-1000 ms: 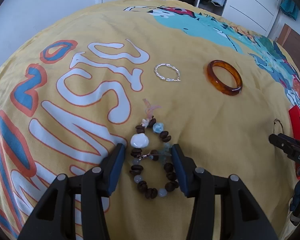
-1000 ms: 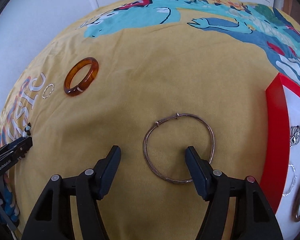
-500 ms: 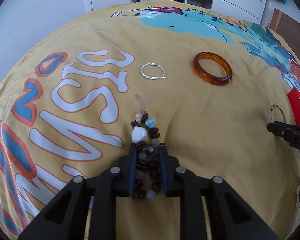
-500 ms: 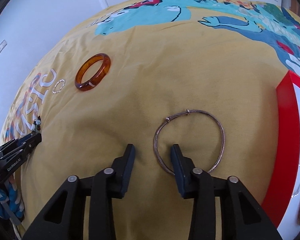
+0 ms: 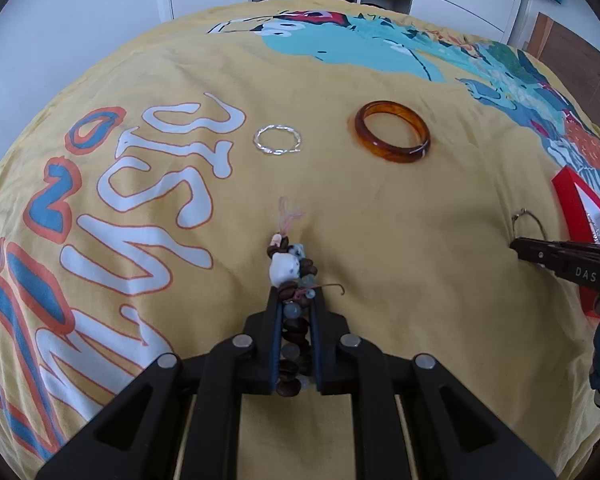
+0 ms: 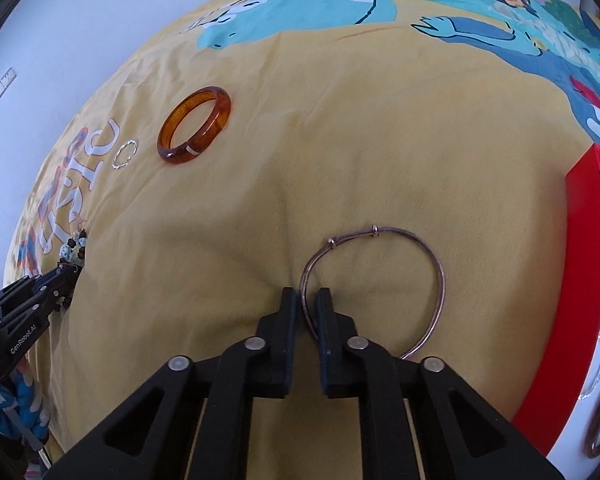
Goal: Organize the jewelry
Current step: 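Grasp the beaded bracelet with the left tool while the right tool grasps the large silver hoop, then carry the bracelet and hoop into the red box and open both tools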
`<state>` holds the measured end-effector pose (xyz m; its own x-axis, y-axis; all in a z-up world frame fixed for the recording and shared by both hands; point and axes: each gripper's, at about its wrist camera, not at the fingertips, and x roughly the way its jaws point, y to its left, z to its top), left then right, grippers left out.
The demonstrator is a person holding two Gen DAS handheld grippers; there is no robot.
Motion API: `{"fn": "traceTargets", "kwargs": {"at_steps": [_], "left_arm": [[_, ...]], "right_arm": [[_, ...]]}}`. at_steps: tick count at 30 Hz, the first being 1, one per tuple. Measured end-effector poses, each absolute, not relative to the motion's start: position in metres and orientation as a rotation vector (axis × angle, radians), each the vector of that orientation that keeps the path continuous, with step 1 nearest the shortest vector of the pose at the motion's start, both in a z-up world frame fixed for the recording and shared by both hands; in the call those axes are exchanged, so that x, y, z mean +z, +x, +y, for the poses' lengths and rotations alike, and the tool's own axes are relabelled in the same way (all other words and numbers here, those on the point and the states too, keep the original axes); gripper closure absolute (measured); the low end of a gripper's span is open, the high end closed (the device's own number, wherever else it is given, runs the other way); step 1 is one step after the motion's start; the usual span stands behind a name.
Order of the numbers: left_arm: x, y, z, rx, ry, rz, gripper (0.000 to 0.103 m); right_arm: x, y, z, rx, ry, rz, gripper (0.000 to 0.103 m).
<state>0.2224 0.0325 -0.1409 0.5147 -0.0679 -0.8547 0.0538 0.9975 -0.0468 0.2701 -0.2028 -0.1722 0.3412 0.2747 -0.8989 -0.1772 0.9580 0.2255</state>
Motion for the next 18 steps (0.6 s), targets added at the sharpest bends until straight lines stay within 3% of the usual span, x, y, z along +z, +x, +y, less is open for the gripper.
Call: {"fn": "traceTargets", "kwargs": {"at_steps": [18], "left_arm": [[-0.077,0.190,0.038,-0.105,-0.055,0.949,0.093]], "right_arm": [[-0.107,0.214,-0.197,0.406,0.395,1.025,0.099]]}}
